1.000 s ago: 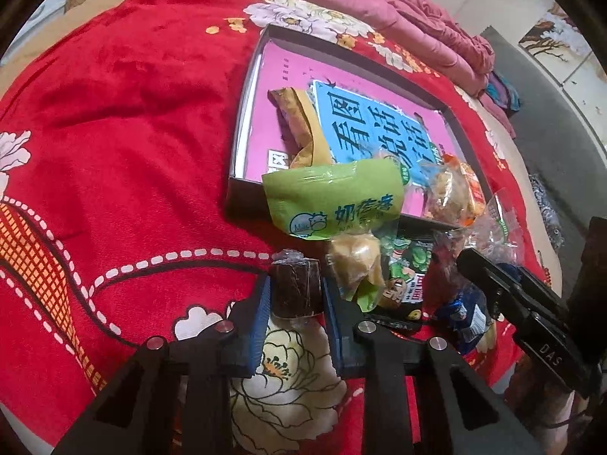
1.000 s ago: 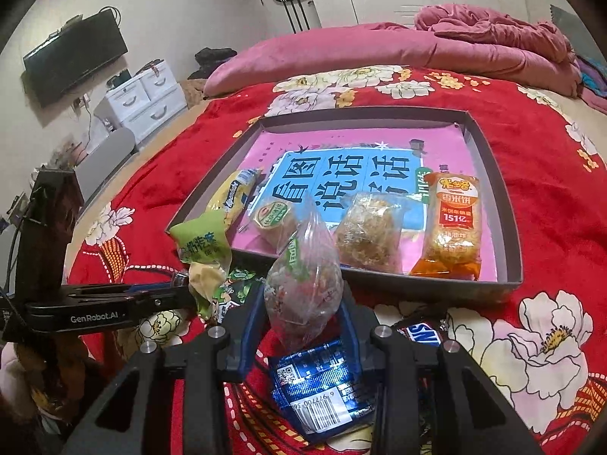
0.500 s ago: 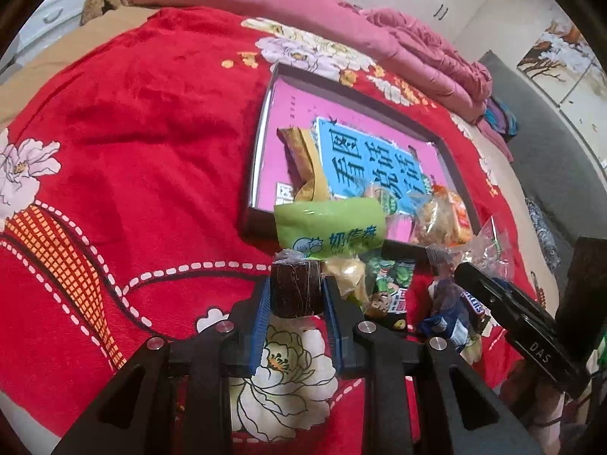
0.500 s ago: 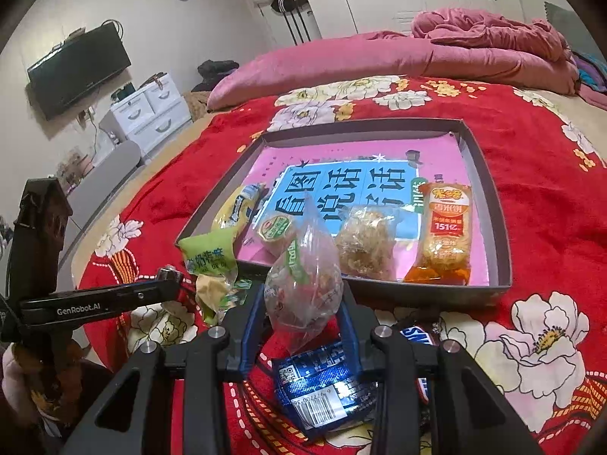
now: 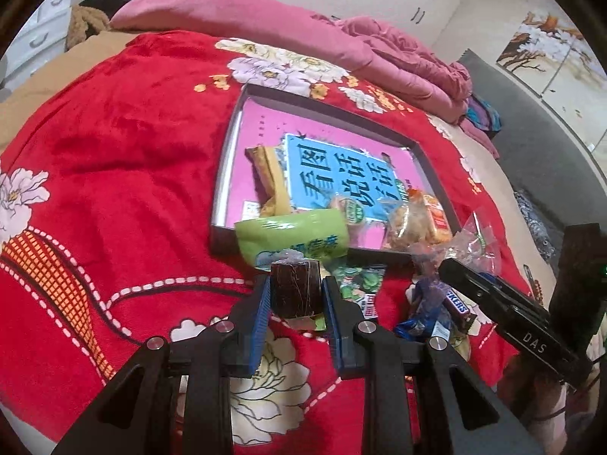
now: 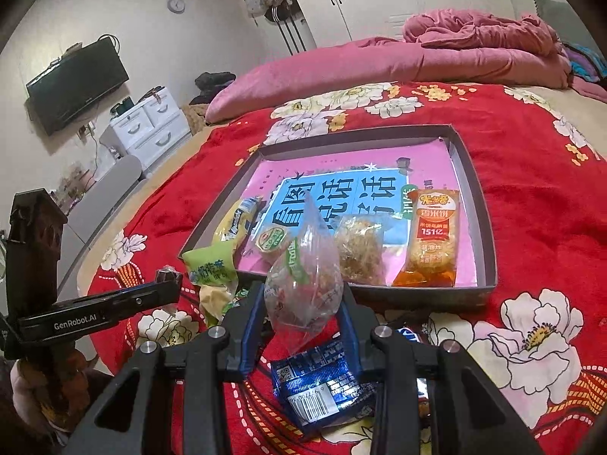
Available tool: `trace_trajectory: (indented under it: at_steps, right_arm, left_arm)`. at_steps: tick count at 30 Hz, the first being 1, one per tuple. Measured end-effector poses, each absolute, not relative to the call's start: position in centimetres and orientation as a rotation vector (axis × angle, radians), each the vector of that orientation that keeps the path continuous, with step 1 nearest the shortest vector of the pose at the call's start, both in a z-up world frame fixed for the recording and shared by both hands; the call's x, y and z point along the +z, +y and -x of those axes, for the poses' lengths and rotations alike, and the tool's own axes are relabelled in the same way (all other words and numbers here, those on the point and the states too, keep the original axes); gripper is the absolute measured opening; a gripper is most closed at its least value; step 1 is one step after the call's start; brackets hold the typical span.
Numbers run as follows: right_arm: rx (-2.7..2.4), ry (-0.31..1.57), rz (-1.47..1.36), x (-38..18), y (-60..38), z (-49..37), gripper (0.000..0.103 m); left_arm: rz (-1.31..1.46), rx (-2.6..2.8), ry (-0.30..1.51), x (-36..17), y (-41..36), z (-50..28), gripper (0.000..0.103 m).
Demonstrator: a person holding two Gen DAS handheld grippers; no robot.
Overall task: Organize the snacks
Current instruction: 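Lift the brown packet with the left tool while the right tool lifts the clear bag over the tray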
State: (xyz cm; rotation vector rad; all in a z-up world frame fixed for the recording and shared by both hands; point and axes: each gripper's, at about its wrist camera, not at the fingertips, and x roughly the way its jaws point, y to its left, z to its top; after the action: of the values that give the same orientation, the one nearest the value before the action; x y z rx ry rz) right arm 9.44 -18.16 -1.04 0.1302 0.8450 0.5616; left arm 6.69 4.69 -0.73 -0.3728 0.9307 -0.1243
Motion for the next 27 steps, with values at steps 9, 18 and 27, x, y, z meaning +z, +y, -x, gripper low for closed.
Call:
trace_trajectory:
  at_steps: [9, 18, 27]
  right_arm:
    - [0.548, 0.833, -0.151, -0.8, -18.9, -9.6, 0.037]
    - [0.535, 0.826, -0.169, -0.6, -19.6, -9.7, 0.037]
    - [0.512, 0.812, -0.171, -0.2, -20.1, -9.8, 0.037]
  left_arm:
    - [0.347, -0.158, 0.914, -0.3, 3.0, -6.8, 0.028]
    - [0.325, -0.183, 0.905, -0.1, 1.7, -7.0, 0.028]
    - [0.308, -0.202, 0.893, 0.1, 0.5, -7.2, 0.028]
